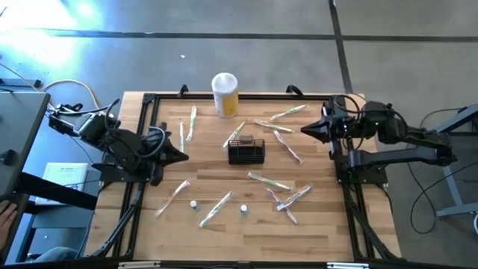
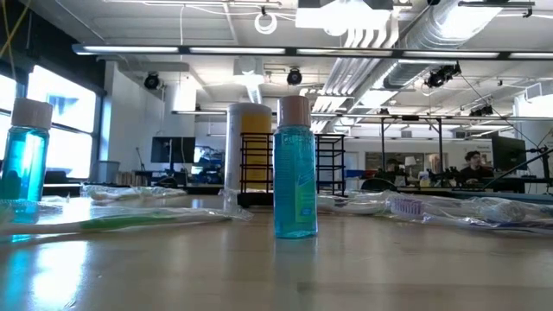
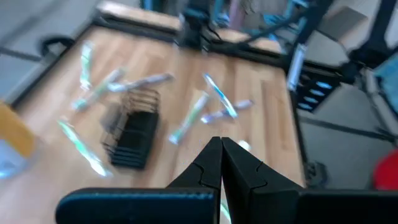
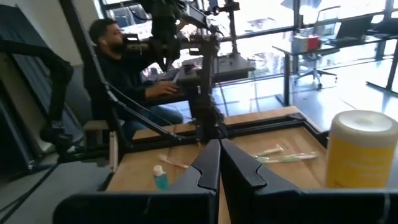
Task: Pick & Place toothbrushing station
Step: Put the left mouthwash into the middle section wire organizer
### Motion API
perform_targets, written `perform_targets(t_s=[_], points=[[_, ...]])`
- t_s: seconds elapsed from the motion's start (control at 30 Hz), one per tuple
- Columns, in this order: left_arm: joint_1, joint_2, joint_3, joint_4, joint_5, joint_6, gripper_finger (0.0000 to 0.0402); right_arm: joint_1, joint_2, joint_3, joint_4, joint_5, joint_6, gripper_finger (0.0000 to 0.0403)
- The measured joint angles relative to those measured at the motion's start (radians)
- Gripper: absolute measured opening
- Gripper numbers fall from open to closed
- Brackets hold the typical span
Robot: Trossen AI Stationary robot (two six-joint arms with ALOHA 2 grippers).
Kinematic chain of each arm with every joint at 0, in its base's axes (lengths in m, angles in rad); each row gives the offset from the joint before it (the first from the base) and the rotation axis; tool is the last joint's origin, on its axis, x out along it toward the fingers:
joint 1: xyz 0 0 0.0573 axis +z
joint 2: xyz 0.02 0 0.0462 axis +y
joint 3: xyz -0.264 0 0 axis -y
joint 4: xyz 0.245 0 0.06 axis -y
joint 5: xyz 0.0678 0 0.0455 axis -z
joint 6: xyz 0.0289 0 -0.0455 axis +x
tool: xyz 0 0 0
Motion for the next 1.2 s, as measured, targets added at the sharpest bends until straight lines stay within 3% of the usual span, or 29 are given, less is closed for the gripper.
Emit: perform_targets(t_s=[0.57,0.97,1.2], points=[[-0.001,0.152,0.000,-0.066,0.167,-0.174,0.0000,0.000,0.030,0.000,-0.090,-0.019,0.000,0.0003],[-0.001,0.243,0.000,-0.177,0.332,-0.443,0.0000,0.005,0.030,0.000,-0.197,-0.021,0.000,0.0003],[0.000,0.312,-0.001,-0.301,0.467,-0.673,0.0000,0.089,0.037,0.000,-0.215,-0.009,0.037,0.0003]])
